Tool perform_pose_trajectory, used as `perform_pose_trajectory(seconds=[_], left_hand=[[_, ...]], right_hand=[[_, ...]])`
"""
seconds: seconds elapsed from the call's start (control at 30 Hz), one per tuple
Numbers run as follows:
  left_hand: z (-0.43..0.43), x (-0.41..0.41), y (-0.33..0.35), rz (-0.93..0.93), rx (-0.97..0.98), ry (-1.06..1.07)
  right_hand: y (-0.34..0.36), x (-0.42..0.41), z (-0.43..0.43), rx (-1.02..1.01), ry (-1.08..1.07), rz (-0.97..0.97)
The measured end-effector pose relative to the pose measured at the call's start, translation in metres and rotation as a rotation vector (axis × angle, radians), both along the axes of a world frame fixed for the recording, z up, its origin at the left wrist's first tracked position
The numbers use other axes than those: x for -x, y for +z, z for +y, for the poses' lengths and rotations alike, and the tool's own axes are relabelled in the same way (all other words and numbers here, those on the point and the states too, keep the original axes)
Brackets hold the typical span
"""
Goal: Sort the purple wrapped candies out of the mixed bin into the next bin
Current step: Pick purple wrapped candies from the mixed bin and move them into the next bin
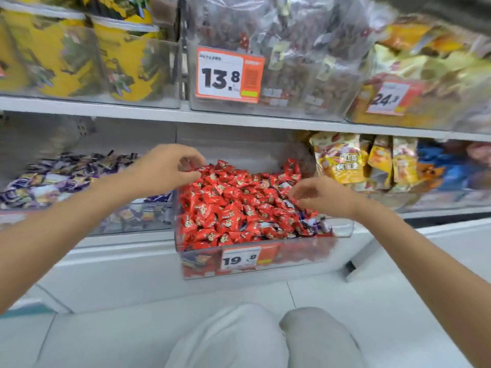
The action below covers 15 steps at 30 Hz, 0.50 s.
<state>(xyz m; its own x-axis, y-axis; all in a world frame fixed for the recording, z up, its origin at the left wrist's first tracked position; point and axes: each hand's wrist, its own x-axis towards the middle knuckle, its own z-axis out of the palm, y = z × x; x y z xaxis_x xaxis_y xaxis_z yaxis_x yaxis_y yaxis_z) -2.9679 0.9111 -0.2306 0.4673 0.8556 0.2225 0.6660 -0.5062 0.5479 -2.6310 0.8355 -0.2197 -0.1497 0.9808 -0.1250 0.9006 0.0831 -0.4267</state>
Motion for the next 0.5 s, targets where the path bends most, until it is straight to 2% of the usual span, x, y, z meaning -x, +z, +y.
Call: perform_pose_trajectory(seconds=[0.17,0.27,0.33,0.4,0.5], left_hand=[[-0.029,-0.099,0.004,0.158,0.114,-0.289],[-0.032,-0.137,-0.010,0.313,0.318,-0.477],[-0.028,-0.156,-0.022,0.479,0.418,-0.597],[-0.025,-0.172,-0.030,0.626,0.365,-0.662],[-0.017,-0.178,-0.030,0.651,0.242,-0.611]], right_hand=[[-0.016,-0.028,-0.016,-0.005,0.028,0.047],[-0.021,-0.040,-0.019,-0.022,0.013,0.162],[-0.023,-0.046,-0.019,-0.027,-0.004,0.233],[-0.024,-0.049,-0.020,-0.033,-0.008,0.286],[-0.025,-0.051,-0.019,-0.043,-0.002,0.325]])
